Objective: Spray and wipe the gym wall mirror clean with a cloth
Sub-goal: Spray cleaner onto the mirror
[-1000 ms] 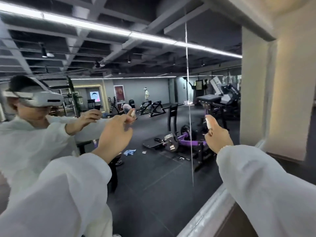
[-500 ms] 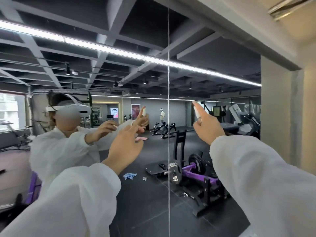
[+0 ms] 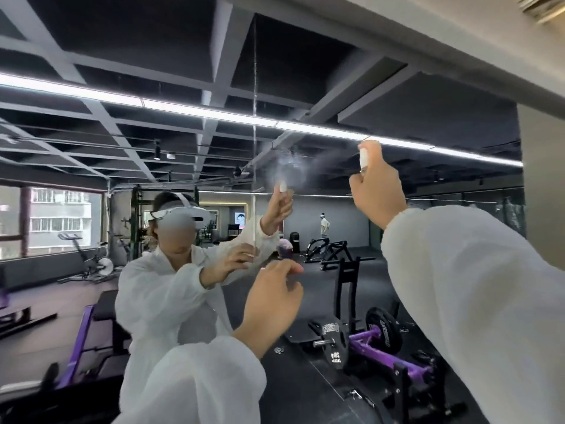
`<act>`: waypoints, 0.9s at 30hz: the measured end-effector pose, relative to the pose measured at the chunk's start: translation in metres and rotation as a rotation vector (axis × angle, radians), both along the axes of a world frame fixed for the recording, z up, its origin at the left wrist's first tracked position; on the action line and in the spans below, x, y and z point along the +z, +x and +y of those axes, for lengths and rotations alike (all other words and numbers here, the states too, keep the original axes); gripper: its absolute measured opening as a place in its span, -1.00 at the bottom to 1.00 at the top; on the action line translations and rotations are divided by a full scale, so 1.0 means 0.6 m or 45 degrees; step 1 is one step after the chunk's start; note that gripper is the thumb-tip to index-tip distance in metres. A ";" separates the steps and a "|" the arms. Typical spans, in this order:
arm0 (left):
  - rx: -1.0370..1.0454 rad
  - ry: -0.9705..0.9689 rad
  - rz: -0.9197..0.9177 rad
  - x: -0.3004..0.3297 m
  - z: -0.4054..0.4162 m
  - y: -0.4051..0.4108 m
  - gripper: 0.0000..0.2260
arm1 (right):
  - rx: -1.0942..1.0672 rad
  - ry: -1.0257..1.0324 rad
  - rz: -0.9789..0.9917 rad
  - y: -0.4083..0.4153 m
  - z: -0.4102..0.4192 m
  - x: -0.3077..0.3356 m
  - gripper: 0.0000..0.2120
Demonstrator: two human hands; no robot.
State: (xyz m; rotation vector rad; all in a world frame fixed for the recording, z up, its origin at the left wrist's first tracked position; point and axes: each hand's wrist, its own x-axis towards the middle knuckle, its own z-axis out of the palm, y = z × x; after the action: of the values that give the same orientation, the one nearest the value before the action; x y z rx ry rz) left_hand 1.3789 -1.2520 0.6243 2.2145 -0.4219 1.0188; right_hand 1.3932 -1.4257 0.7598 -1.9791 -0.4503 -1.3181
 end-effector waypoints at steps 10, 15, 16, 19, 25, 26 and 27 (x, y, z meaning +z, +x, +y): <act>-0.048 0.109 -0.105 -0.152 -0.157 0.076 -0.79 | -0.044 -0.519 0.300 0.143 -0.201 -0.231 -0.39; 0.220 -0.058 -0.032 -0.164 -0.171 0.126 -0.82 | -0.196 -1.375 0.746 0.194 -0.267 -0.422 -0.39; 0.266 -0.007 -0.020 -0.157 -0.166 0.135 -0.83 | -0.142 -1.374 0.821 0.198 -0.275 -0.438 -0.42; 0.381 0.118 -0.016 -0.152 -0.173 0.157 -0.74 | -0.194 -1.376 0.947 0.238 -0.322 -0.467 -0.39; 0.586 0.091 -0.073 -0.154 -0.286 0.163 -0.74 | -0.172 -1.347 0.868 0.313 -0.455 -0.472 -0.45; 0.619 0.069 -0.075 -0.155 -0.317 0.165 -0.75 | -0.148 -1.297 0.859 0.322 -0.487 -0.471 -0.44; 0.649 0.053 -0.071 -0.157 -0.344 0.167 -0.76 | -0.142 -1.278 0.838 0.331 -0.517 -0.468 -0.41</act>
State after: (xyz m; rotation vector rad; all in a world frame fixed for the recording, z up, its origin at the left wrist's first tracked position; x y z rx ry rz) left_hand 1.4794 -1.4583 0.5304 2.3924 0.1130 1.3407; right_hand 1.5917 -1.7360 0.4792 -3.1144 -0.7580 -0.3860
